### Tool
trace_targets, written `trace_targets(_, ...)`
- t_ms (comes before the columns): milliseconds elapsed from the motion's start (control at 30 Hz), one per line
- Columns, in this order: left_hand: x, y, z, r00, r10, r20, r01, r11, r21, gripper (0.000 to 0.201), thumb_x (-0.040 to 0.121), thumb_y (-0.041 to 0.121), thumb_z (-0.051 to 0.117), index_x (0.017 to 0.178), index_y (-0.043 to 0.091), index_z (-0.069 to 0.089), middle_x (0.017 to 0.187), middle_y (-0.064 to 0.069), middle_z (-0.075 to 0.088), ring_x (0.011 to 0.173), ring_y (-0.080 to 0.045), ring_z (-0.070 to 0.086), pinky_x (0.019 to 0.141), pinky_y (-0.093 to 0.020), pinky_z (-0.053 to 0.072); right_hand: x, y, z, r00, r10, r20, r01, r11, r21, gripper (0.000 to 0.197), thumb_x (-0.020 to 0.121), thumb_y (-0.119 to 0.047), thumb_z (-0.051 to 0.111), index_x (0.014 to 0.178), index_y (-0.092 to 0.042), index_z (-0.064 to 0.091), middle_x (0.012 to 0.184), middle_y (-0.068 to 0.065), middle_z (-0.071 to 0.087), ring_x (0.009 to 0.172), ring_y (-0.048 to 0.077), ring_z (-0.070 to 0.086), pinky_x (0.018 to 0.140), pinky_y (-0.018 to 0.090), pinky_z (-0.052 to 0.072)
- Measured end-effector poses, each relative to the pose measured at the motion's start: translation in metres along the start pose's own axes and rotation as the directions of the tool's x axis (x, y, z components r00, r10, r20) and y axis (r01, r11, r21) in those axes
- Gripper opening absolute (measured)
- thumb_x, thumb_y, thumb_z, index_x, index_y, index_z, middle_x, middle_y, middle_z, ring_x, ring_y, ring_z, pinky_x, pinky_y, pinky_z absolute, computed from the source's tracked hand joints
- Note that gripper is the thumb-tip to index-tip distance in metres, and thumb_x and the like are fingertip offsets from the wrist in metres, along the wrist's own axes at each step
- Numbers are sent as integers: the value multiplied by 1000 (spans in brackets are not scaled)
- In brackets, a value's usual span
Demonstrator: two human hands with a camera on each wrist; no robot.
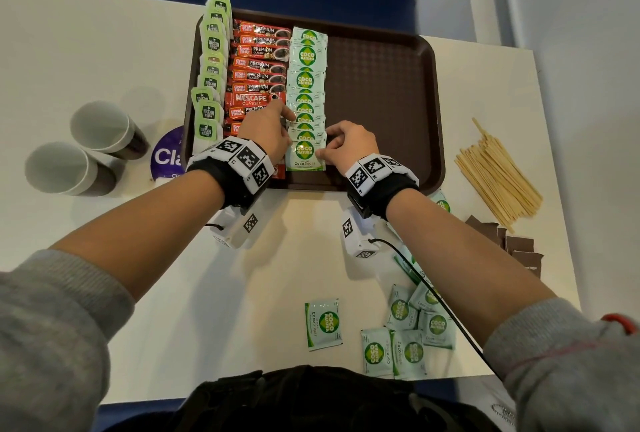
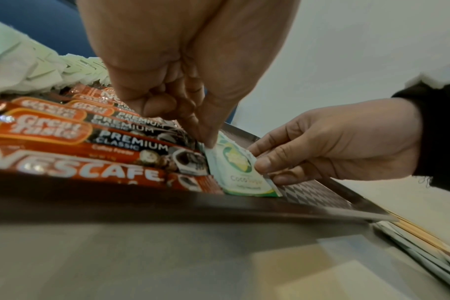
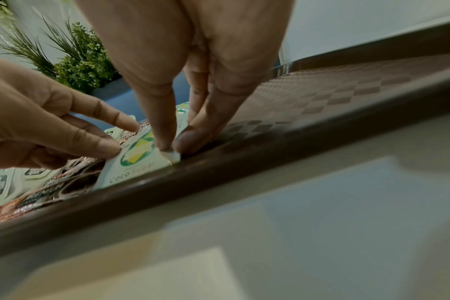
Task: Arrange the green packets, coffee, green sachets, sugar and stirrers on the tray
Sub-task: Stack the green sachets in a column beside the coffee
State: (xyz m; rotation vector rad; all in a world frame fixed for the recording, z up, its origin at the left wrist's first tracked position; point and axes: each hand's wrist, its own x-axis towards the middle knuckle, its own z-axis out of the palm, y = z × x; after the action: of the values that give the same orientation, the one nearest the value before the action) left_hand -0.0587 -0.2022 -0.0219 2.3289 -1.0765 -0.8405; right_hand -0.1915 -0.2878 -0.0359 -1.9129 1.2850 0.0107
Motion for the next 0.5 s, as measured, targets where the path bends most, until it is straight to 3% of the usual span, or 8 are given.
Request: trace_targets(500, -5, 0, -5, 1000, -11, -29, 10, 999, -47, 37, 82, 11, 72, 115, 15, 55, 80, 2, 59, 80, -14, 55, 71, -23, 38, -2, 1, 1, 1000, -14, -7, 14, 1000, 9, 44, 75, -23, 78, 113, -17, 60, 83, -4, 64, 79, 7, 58, 69, 18, 42)
